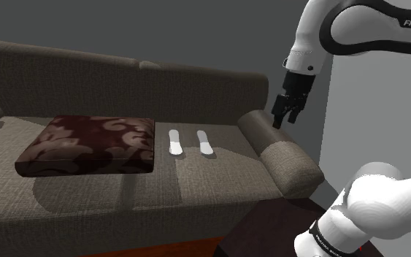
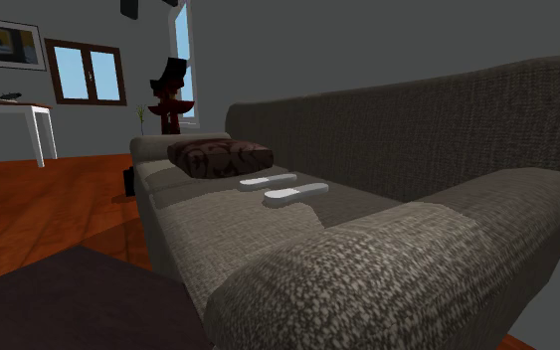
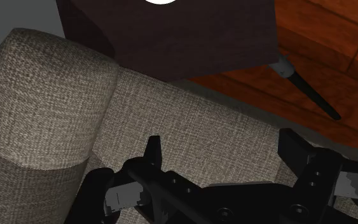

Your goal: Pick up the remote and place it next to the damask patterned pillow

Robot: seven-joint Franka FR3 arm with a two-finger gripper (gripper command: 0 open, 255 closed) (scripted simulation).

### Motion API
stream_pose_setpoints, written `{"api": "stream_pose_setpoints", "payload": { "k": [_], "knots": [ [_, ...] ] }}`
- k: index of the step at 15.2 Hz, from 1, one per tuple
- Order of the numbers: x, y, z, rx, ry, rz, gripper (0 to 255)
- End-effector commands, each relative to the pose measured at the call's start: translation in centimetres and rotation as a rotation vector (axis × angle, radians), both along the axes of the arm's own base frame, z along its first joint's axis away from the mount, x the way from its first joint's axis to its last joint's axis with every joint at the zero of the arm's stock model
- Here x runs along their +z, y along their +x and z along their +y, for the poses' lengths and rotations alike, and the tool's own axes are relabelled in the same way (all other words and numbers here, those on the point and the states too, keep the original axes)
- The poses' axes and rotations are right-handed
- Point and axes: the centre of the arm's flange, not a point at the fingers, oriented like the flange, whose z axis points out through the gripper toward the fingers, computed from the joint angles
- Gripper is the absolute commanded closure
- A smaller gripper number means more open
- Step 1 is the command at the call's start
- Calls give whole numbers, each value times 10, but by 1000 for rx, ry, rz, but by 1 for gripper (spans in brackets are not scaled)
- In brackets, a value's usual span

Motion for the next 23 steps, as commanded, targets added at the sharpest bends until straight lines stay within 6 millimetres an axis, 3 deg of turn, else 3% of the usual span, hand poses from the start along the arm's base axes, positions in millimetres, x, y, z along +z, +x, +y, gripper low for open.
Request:
{"api": "stream_pose_setpoints", "payload": {
  "k": [1, 12, 23],
  "knots": [
    [0, 0, 0, 0, 0, 0, 0],
    [-95, 103, -11, -107, -12, -35, 0],
    [-186, 207, -34, -213, -23, -70, 0]
  ]
}}
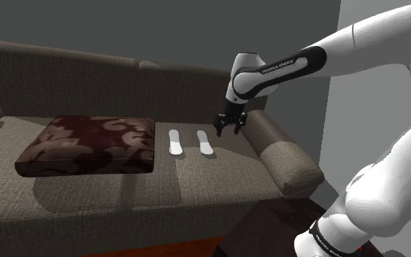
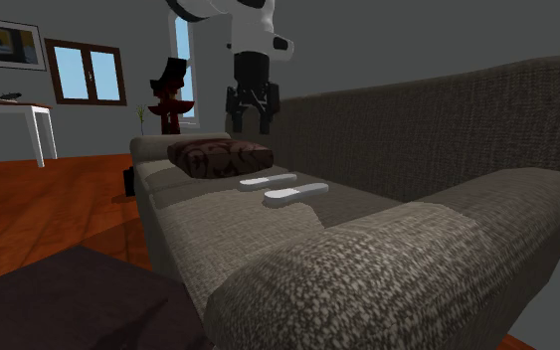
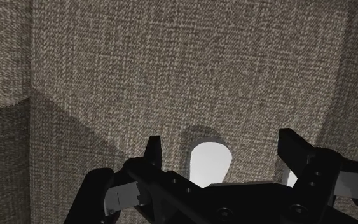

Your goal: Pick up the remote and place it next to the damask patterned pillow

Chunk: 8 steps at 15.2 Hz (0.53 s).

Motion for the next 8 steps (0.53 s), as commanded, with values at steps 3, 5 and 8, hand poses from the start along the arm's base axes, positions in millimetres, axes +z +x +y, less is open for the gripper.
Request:
{"api": "stream_pose_setpoints", "payload": {
  "k": [3, 5, 8],
  "knots": [
    [-32, 37, -11, -39, -4, -14, 0],
    [-48, 56, -17, -59, -6, -20, 0],
    [-72, 85, -27, -88, -10, -30, 0]
  ]
}}
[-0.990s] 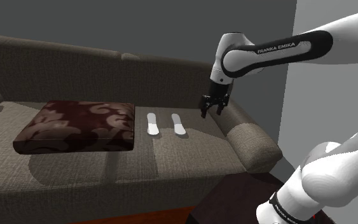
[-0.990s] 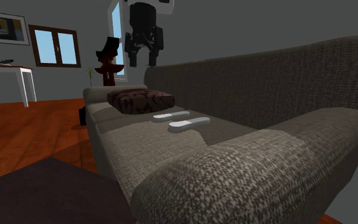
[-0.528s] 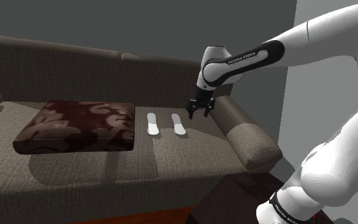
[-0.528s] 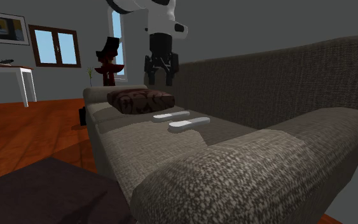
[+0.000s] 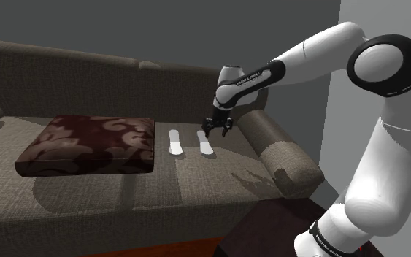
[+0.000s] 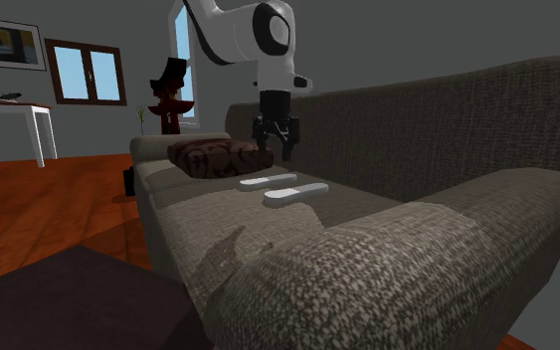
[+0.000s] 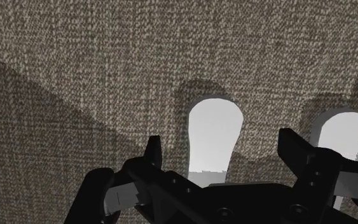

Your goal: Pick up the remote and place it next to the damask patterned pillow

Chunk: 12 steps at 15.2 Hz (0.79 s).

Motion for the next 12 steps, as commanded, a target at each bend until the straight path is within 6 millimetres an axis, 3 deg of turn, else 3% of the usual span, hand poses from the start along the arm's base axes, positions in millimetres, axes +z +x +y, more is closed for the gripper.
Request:
{"api": "stream_pose_setpoints", "payload": {
  "k": [1, 8, 12],
  "knots": [
    [-13, 22, -10, -20, -2, -7, 0],
    [-66, 87, -37, -87, -10, -29, 0],
    [-87, 87, -36, -87, -10, -29, 0]
  ]
}}
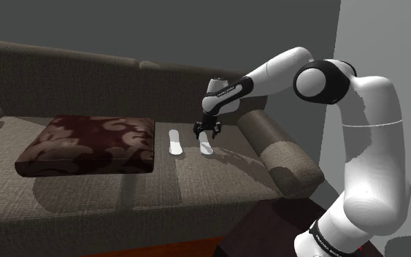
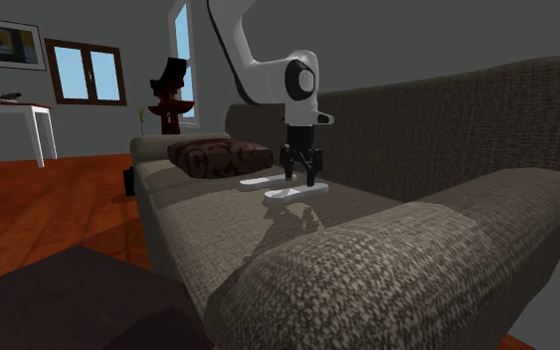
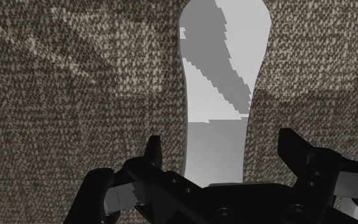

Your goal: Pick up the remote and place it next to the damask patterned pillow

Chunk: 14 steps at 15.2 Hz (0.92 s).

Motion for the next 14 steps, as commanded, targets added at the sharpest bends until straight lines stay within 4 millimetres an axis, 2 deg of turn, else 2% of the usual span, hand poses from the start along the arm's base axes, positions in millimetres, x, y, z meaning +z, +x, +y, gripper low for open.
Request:
{"api": "stream_pose_setpoints", "payload": {
  "k": [1, 4, 12, 13, 14],
  "knots": [
    [-11, 2, 0, 0, 0, -1, 0],
    [-25, 2, 0, -1, 0, -1, 0],
    [-25, 2, 0, 0, 0, -1, 0],
    [-25, 2, 0, 0, 0, -1, 255],
    [-25, 2, 0, 0, 0, -1, 255]
  ]
}}
